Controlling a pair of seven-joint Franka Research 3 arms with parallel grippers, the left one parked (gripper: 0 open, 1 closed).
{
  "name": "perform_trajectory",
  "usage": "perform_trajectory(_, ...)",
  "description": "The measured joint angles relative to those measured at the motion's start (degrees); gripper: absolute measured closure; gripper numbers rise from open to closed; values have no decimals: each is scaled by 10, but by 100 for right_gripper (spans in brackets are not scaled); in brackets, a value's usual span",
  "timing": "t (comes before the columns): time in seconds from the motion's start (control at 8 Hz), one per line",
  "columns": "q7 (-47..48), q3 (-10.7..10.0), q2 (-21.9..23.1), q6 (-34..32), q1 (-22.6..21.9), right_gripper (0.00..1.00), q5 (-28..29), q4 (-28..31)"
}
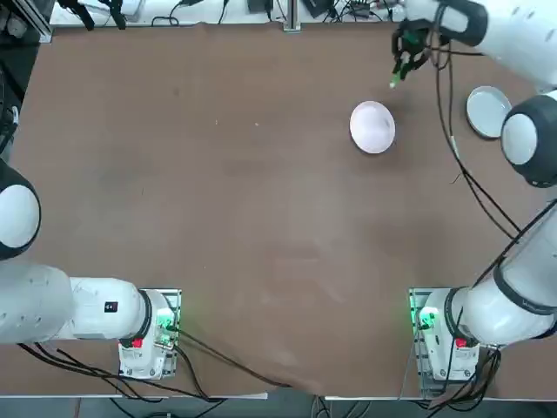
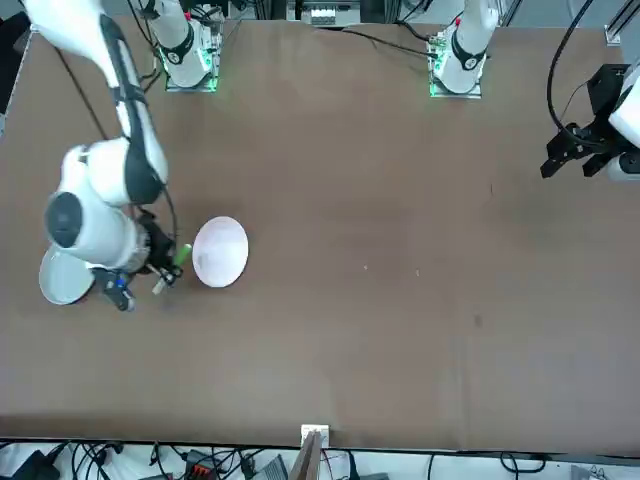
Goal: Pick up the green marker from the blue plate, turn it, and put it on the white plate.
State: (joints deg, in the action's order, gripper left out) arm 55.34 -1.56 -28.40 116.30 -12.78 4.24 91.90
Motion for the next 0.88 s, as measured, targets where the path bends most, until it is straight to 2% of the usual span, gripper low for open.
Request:
perform_trajectory(0.5,273,0,-60,59,-50,84,0,3)
perform_trajectory(0.88,359,-1,-86,77,-69,84,-1,10)
